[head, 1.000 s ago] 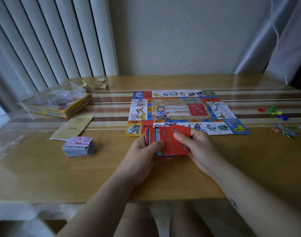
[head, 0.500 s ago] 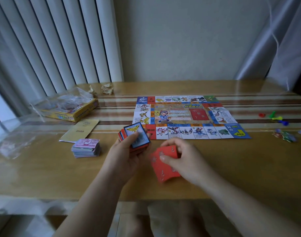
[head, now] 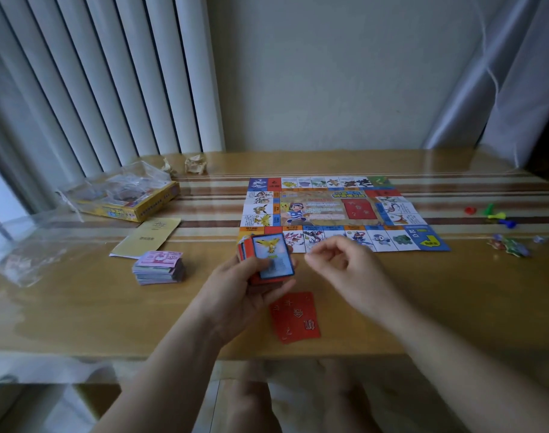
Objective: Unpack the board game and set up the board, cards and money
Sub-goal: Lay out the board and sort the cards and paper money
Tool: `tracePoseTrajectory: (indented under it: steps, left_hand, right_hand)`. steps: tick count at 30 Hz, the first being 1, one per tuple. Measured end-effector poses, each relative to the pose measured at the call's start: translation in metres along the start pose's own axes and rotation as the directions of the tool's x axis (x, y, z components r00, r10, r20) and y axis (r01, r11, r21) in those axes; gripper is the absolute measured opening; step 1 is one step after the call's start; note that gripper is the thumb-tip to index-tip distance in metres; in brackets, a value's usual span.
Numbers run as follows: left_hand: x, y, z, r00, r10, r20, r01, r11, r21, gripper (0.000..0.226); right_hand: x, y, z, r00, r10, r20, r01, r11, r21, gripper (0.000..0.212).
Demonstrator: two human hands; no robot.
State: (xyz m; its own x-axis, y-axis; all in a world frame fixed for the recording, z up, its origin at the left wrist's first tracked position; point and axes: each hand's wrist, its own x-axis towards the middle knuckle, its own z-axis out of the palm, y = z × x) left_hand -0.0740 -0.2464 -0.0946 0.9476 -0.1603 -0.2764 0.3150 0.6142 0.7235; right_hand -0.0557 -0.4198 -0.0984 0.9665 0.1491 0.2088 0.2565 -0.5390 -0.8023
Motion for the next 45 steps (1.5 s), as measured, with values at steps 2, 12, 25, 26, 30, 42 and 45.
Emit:
tracePoseTrajectory:
  steps: [2,12,25,26,30,42,45]
  left_hand:
    - [-0.004,-0.008,0.006,0.999,-0.019,0.048,0.017,0.999,0.052,0.023]
    - [-0.003,-0.027,0.024,0.989,-0.030,0.145,-0.001,0.979,0.206,0.026]
    - [0.010,-0.029,0.032,0.995,0.093,0.021,-0.095,0.970,0.223,0.023]
    - [0.012,-0.027,0.030,0.994,0.110,-0.001,-0.107,0.974,0.199,0.022]
    - [0.015,-0.024,0.031,0.993,0.119,-0.011,-0.115,0.975,0.189,0.020]
    - [0.016,-0.047,0.068,0.989,-0.128,0.080,0.115,0.981,0.157,0.022]
    - [0.018,-0.048,0.069,0.982,-0.175,0.072,0.171,0.983,0.062,0.020]
  right_hand:
    - [0.002,-0.006,-0.009,0.986,0.112,0.122,-0.137,0.965,0.224,0.043]
    - [-0.003,0.008,-0.024,0.970,0.199,0.142,-0.229,0.943,0.241,0.018]
    - [-0.002,0.019,-0.045,0.974,0.208,0.088,-0.225,0.934,0.277,0.029]
    - [-0.005,0.020,-0.047,0.975,0.197,0.107,-0.214,0.960,0.181,0.027]
    - [-0.021,0.021,-0.039,0.964,0.167,0.205,-0.084,0.929,-0.359,0.025]
    - [-0.007,0.021,-0.061,0.979,0.202,0.041,-0.205,0.971,0.125,0.014]
    - [-0.010,0.036,-0.078,0.955,0.296,0.029,-0.295,0.931,0.213,0.013]
